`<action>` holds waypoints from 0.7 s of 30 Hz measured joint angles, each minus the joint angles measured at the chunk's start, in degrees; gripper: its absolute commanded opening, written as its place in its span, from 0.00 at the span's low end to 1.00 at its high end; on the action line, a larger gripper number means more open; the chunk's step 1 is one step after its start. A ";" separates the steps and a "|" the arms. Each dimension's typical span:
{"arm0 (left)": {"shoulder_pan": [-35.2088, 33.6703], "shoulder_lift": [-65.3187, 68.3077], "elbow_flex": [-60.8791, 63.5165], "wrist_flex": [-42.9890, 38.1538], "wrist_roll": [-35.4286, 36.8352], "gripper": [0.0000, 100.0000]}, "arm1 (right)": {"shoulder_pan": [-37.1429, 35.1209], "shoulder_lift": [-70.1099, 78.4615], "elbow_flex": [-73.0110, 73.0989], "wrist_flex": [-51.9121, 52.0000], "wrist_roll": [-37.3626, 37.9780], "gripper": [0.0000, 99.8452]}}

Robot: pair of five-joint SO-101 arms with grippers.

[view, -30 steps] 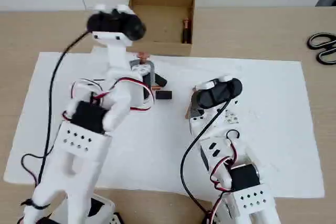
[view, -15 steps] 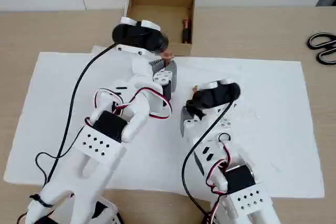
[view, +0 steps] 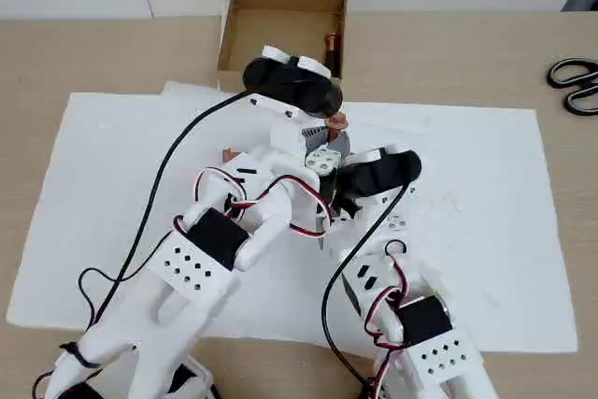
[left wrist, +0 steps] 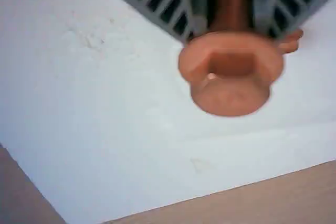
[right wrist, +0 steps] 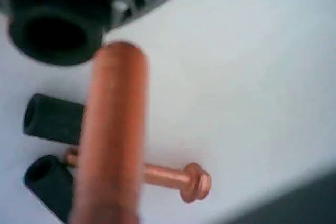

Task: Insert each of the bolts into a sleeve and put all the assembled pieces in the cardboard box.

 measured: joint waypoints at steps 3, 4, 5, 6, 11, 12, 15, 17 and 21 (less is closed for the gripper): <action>0.00 0.00 0.00 0.00 0.00 0.00 | 0.00 0.00 0.00 0.00 0.00 0.00; 0.00 0.00 0.00 0.00 0.00 0.00 | 0.00 0.00 0.00 0.00 0.00 0.00; 0.00 0.00 0.00 0.00 0.09 0.00 | 0.00 0.00 0.00 0.00 0.00 0.00; 0.00 0.00 0.00 0.00 0.35 0.00 | -0.18 0.00 0.00 0.00 0.00 0.00; 0.09 0.70 0.00 0.09 1.67 0.00 | -1.23 -0.35 0.00 0.00 2.29 0.00; 0.09 0.79 0.00 0.09 1.85 0.00 | -1.23 -0.35 0.00 0.00 2.46 0.00; 0.09 0.79 0.00 0.09 1.85 0.00 | -1.23 -0.35 0.00 0.00 2.55 0.00; 0.09 0.79 0.00 0.09 1.85 0.00 | -1.23 -0.35 0.00 0.00 2.55 0.00; 0.09 0.97 0.00 0.09 1.85 0.00 | -1.23 -0.35 0.00 0.00 2.55 0.00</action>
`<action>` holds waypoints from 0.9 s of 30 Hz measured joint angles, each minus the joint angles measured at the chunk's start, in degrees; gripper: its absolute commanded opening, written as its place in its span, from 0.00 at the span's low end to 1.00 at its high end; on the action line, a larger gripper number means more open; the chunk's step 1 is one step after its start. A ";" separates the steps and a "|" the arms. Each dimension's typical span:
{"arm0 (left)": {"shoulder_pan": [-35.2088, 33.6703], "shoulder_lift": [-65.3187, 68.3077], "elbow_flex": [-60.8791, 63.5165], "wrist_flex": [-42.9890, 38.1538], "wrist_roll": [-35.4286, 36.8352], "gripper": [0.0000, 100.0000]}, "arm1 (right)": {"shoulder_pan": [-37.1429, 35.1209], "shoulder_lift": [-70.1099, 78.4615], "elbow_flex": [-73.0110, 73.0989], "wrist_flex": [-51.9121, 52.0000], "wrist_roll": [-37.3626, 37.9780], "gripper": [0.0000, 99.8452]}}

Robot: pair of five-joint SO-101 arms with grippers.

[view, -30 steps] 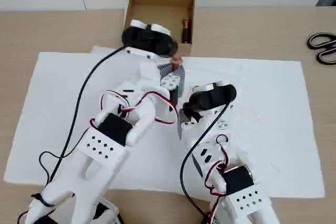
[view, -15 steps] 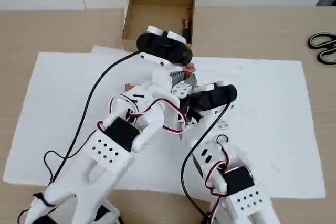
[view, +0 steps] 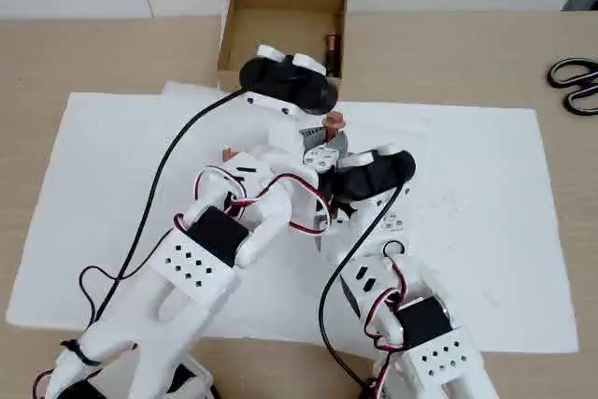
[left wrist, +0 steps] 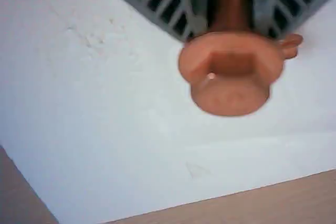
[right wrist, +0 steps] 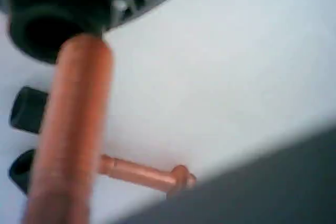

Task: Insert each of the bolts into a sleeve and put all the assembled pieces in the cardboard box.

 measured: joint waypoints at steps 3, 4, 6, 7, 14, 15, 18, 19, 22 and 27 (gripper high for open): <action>0.00 0.00 0.00 0.00 0.00 0.00 | 0.00 0.00 0.00 0.00 0.00 0.00; 0.00 0.00 0.00 0.00 0.00 0.00 | 0.00 0.00 0.00 0.00 0.00 0.00; 0.00 0.00 0.00 0.00 0.00 0.00 | -0.09 0.00 0.00 0.00 0.00 0.00; 0.00 0.00 0.00 0.00 0.00 0.00 | -0.18 0.00 0.00 0.00 0.00 0.00; 0.00 0.00 0.53 0.00 0.00 0.00 | -0.18 0.00 0.00 0.00 0.00 0.00; 0.00 0.00 0.53 0.00 0.00 0.00 | -0.18 0.00 0.00 0.00 0.00 0.00; 0.00 0.00 0.53 0.00 0.00 0.00 | -0.18 0.00 0.00 0.00 0.00 0.00; 0.00 0.00 0.53 0.00 0.00 0.00 | -0.18 0.00 0.00 0.00 0.00 0.00; 0.00 0.00 0.53 0.00 0.00 0.00 | -0.18 0.00 0.00 0.00 0.00 0.00; -1.23 0.00 0.53 -0.09 0.00 0.00 | -0.26 0.00 0.00 0.00 0.09 0.00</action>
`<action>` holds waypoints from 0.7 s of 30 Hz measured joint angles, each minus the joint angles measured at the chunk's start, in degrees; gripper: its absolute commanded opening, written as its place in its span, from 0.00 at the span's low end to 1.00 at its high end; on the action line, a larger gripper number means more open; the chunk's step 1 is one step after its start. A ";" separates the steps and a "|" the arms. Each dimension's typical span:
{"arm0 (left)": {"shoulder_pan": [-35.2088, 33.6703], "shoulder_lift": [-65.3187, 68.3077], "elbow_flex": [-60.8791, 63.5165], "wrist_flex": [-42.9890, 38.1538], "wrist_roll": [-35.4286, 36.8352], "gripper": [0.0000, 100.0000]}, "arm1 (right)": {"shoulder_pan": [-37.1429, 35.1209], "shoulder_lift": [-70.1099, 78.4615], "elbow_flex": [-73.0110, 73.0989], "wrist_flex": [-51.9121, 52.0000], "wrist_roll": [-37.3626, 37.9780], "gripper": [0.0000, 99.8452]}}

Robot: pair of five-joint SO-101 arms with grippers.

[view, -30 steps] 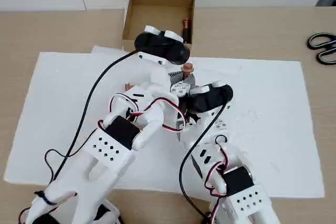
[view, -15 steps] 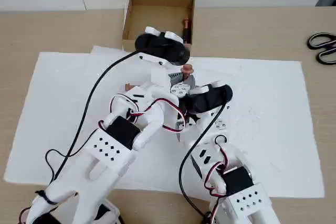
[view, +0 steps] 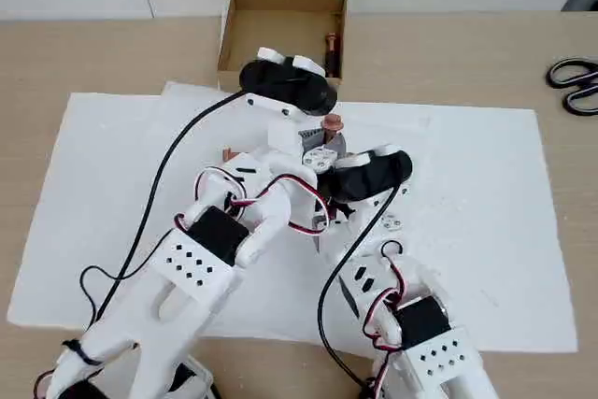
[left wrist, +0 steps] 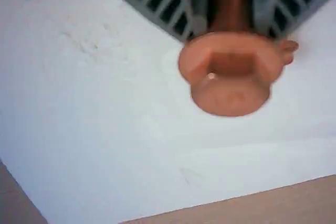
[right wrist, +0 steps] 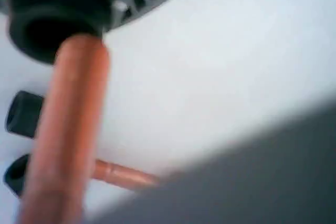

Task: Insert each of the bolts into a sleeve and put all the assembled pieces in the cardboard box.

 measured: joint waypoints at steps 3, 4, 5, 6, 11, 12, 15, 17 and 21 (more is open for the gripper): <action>-2.11 0.00 0.00 0.00 0.00 0.00 | -0.09 0.00 0.00 0.00 0.53 0.00; -2.73 0.00 0.00 0.00 0.00 0.00 | 0.26 0.00 0.00 0.00 0.53 0.00; -3.25 0.00 0.00 0.00 0.00 0.00 | 0.97 0.00 0.00 0.00 0.53 0.00; -3.69 0.00 0.00 0.00 0.00 0.00 | 1.67 0.00 0.00 0.00 0.53 0.00; -4.48 0.00 -0.62 0.00 0.00 0.00 | 2.46 0.00 0.00 0.00 0.53 0.00; -4.48 0.00 -0.62 0.00 0.00 0.00 | 2.46 -0.26 0.00 0.00 0.53 0.00; -4.48 0.00 -0.62 0.00 0.00 0.00 | 2.46 -3.08 0.00 0.00 0.53 0.00; -5.19 0.00 -0.62 0.00 0.00 0.00 | 1.85 -5.27 0.00 0.00 0.53 0.00; -6.33 0.00 -0.62 -0.53 0.00 0.00 | -0.88 -9.93 1.85 0.00 0.53 0.00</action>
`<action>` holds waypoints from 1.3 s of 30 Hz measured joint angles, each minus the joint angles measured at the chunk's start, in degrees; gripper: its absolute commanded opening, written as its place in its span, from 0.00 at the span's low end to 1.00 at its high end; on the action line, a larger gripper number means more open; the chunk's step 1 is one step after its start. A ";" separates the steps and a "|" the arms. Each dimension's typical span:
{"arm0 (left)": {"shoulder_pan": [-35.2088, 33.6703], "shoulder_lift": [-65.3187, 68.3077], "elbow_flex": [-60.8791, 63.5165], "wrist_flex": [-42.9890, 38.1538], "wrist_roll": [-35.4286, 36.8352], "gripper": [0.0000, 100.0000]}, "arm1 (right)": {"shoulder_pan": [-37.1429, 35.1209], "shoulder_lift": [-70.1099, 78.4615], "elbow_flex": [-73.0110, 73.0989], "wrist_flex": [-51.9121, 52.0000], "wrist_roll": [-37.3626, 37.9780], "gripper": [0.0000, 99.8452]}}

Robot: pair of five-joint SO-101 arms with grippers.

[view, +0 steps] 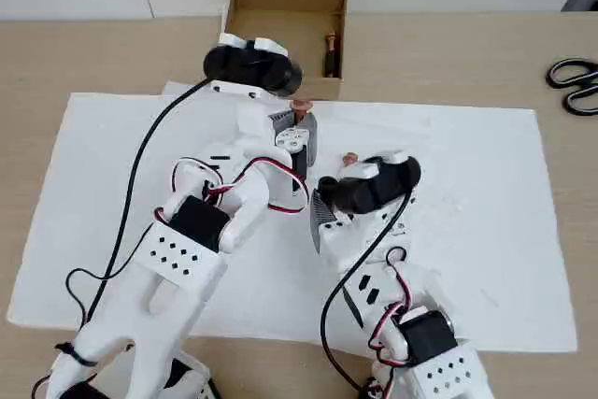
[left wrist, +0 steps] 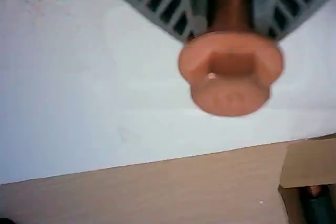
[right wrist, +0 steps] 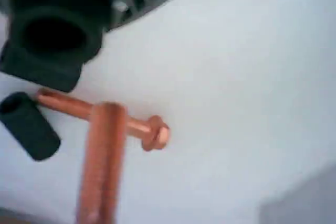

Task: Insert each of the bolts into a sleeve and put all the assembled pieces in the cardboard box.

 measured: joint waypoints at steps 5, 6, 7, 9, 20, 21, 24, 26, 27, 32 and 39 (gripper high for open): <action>0.09 0.00 0.00 -0.18 0.00 0.00 | -0.53 -4.31 5.27 0.00 0.00 0.00; 0.09 0.00 -0.09 -0.18 0.00 0.00 | -0.35 -5.19 6.42 0.00 0.00 0.00; 0.18 0.00 -0.18 -0.18 0.00 0.00 | -0.26 -6.15 7.47 0.00 0.00 0.00; 0.70 0.00 -0.70 -0.18 0.00 0.00 | -0.44 -8.26 8.97 -1.05 0.00 0.00; 4.13 0.00 -1.67 -0.18 1.49 0.00 | -0.79 -14.51 13.10 -3.52 0.00 0.00; 4.13 0.00 -1.67 -0.18 1.49 0.00 | -0.88 -14.77 13.10 -3.52 0.00 0.00; 4.22 0.00 -1.67 0.18 1.49 0.00 | -0.88 -14.95 13.10 -3.52 0.00 0.00; 5.01 0.00 -1.67 1.23 1.49 0.00 | -0.88 -14.95 13.10 -3.52 0.00 0.00; 5.54 0.00 -1.67 2.02 1.49 0.00 | -0.88 -14.95 13.10 -3.52 0.00 0.00; 5.98 0.00 -1.67 3.69 1.49 0.00 | -0.88 -14.95 13.19 -3.52 0.00 0.00; 5.98 0.00 -1.76 4.75 1.85 0.00 | -0.88 -14.95 13.19 -3.52 0.00 0.00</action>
